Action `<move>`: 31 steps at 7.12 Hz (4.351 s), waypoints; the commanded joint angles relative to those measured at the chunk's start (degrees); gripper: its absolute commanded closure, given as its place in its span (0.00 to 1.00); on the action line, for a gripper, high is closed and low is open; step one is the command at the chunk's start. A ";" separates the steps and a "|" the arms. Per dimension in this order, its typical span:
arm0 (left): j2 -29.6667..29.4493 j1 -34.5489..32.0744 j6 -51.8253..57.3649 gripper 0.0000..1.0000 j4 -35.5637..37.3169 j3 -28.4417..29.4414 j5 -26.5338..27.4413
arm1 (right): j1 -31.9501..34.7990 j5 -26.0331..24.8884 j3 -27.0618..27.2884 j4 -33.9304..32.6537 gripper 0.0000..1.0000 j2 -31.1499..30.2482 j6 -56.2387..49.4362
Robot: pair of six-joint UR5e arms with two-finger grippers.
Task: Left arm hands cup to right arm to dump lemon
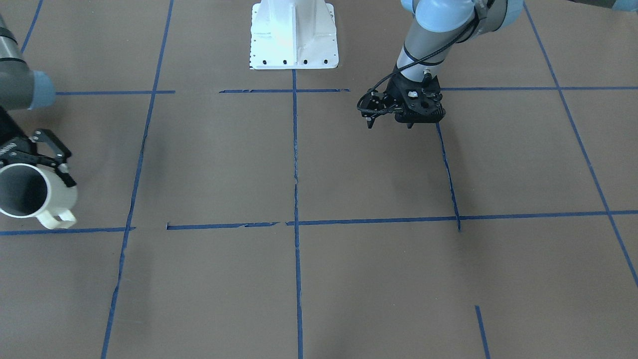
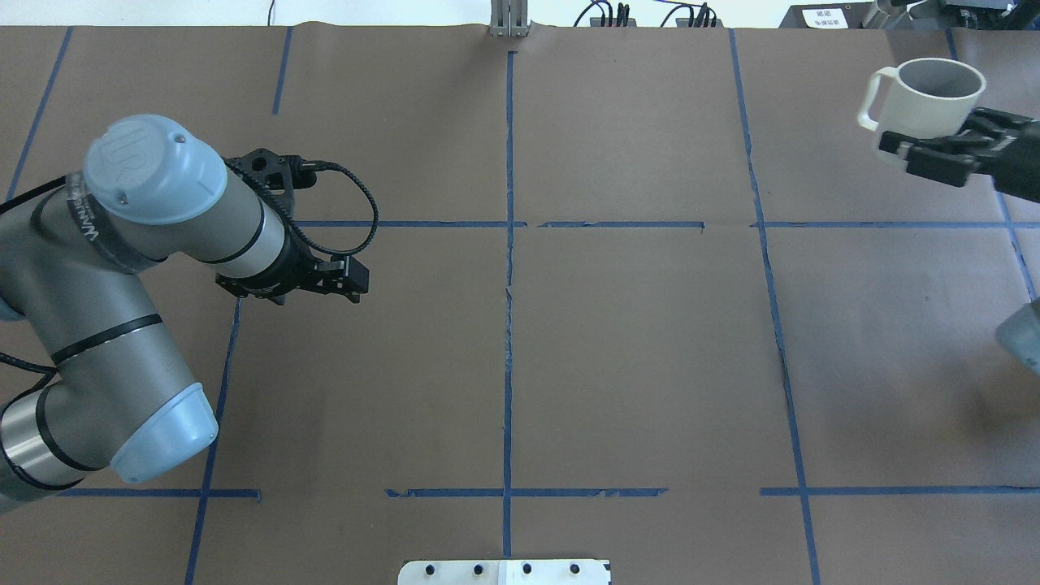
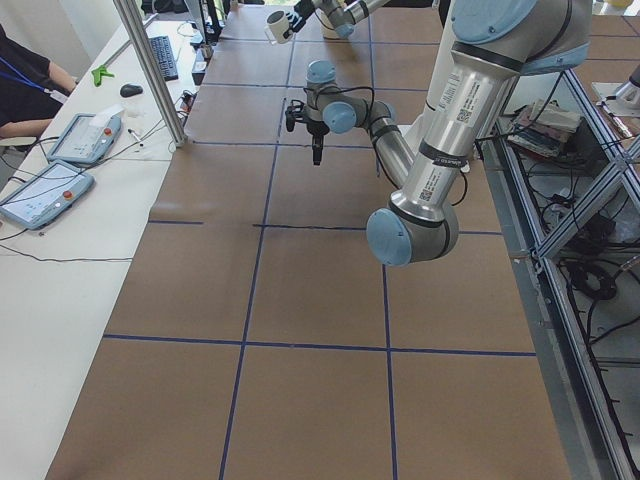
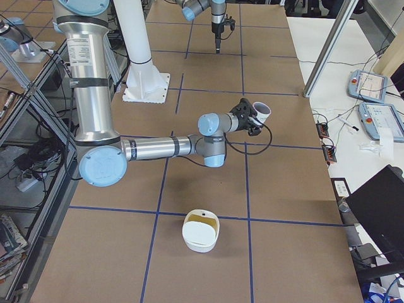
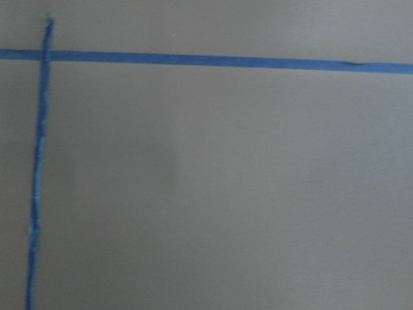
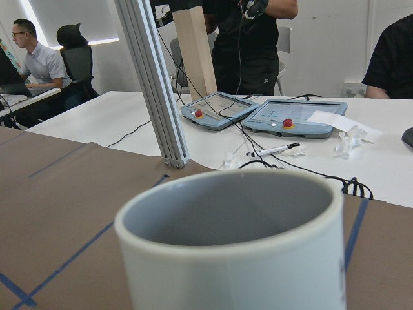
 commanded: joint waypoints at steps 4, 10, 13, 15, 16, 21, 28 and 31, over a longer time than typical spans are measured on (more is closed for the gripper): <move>-4.36 -6.06 -18.68 0.00 0.51 1.08 -9.06 | -25.22 -33.02 5.84 -24.29 0.63 11.98 -13.56; -8.76 -6.60 -30.84 0.00 -3.63 2.49 -11.79 | -39.16 -50.57 2.06 -31.96 0.60 22.64 -12.86; -12.11 -3.63 -33.40 0.00 -4.24 4.68 -11.79 | -39.51 -50.57 -0.31 -32.05 0.58 26.51 -12.95; -11.85 -1.59 -33.75 0.00 -6.18 5.30 -11.70 | -39.60 -50.48 -0.31 -31.87 0.57 26.60 -12.95; -11.85 -1.59 -33.41 0.00 -6.27 6.43 -11.70 | -39.60 -50.48 -0.23 -31.87 0.57 26.60 -13.12; -11.67 -1.15 -31.57 0.12 -12.59 11.54 -11.62 | -40.22 -50.57 -0.14 -31.79 0.57 26.78 -13.30; -11.49 -1.06 -28.39 0.64 -12.68 11.28 -11.70 | -40.22 -50.48 -0.23 -31.70 0.56 26.69 -13.48; -11.49 -0.80 -28.48 0.64 -12.68 11.28 -11.70 | -40.22 -50.39 -0.23 -31.61 0.56 26.78 -13.48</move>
